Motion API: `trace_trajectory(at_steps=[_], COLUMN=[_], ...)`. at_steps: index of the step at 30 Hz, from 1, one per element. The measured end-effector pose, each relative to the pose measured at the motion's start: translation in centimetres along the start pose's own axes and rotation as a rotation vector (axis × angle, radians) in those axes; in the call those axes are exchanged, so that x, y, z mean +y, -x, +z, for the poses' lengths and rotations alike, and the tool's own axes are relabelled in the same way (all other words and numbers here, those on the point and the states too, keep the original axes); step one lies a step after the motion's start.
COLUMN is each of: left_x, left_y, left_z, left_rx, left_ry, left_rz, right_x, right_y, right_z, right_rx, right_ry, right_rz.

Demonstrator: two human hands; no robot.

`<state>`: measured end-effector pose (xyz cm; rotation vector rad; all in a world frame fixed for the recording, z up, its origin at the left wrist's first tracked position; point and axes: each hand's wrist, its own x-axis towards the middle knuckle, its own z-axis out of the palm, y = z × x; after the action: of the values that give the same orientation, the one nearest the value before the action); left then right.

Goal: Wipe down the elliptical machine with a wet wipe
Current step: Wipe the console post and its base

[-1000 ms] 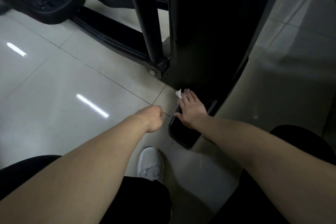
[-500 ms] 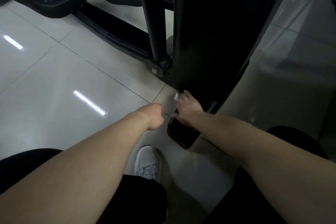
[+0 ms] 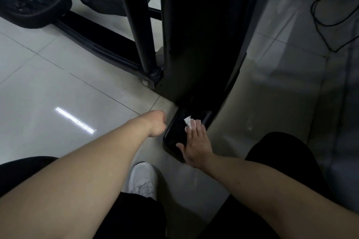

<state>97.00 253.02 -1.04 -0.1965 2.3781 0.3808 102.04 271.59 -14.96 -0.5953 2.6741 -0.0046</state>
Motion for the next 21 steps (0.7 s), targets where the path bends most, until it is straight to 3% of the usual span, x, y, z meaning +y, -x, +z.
trace_trajectory(at_steps=[5, 12, 16, 21], left_x=[1.7, 0.7, -0.1, 0.3], left_y=[-0.5, -0.4, 0.0, -0.2], left_z=[0.2, 0.8, 0.8, 0.8], left_rx=[0.012, -0.028, -0.041, -0.022], left_ry=[-0.019, -0.058, -0.081, -0.062], left_rz=[0.079, 0.049, 0.014, 0.021], right_x=[2.4, 3.0, 0.7, -3.3], right_y=[-1.2, -2.5, 0.0, 1.8], right_z=[0.0, -1.0, 0.7, 2.3], right_rx=[0.112, 0.061, 0.112, -0.044], right_ry=[-0.22, -0.165, -0.141, -0.031], right_rz=[0.202, 0.285, 0.064, -0.349])
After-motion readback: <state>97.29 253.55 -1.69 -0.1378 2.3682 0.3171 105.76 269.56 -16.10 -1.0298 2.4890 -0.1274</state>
